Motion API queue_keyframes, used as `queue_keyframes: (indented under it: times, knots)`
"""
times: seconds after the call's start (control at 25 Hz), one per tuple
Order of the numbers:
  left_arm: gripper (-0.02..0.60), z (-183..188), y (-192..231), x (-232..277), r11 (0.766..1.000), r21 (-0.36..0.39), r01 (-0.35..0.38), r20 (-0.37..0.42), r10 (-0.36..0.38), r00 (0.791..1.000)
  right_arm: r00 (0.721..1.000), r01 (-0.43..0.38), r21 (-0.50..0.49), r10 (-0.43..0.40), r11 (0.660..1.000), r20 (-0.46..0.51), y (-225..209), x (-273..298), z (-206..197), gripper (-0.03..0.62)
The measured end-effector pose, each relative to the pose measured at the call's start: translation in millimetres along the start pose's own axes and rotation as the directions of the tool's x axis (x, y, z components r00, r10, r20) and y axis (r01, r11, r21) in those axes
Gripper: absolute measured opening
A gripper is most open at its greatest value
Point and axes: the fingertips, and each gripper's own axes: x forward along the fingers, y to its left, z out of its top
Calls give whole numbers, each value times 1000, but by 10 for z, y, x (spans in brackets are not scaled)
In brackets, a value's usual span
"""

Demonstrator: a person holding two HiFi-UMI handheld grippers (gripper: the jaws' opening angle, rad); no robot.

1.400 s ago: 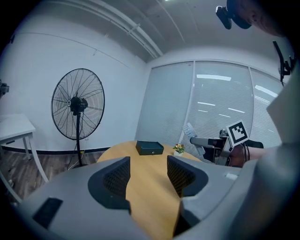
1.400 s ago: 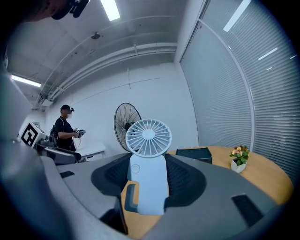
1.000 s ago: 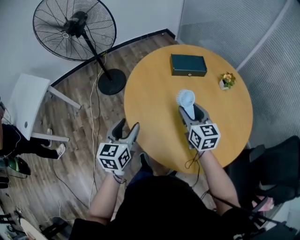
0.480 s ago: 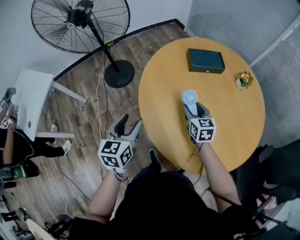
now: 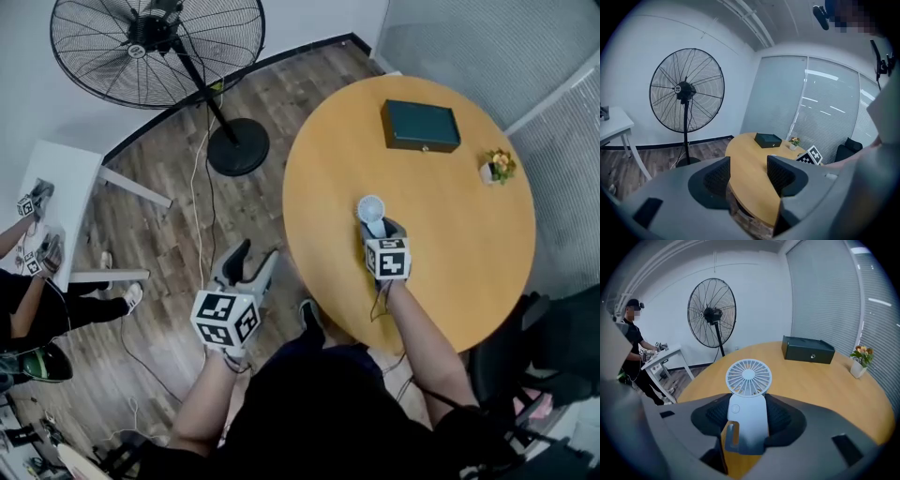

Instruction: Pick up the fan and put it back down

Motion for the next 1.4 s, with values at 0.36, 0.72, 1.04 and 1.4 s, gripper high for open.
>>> queue_keyframes:
  times: [0.36,0.72,1.04,1.4]
  knots:
    - [243,-74,287,27,999,-16,-34,-24,34,999,997,50,-39,-52,998,-59,-6,374,-100,221]
    - [242,-45,202,153,1000,-3,-17,-29,17,999,997,22,-59,-26,998,-78,7,480,-162,248]
    - [243,75,-132,210,1000,26,13,-9,-12,1000,999,35,20,-35,999,12,-183,-121,100,241]
    - [244,423,-626,132,997,73,13,77,-19,997,957,22,163,-67,986,281,-603,-1379,735,88]
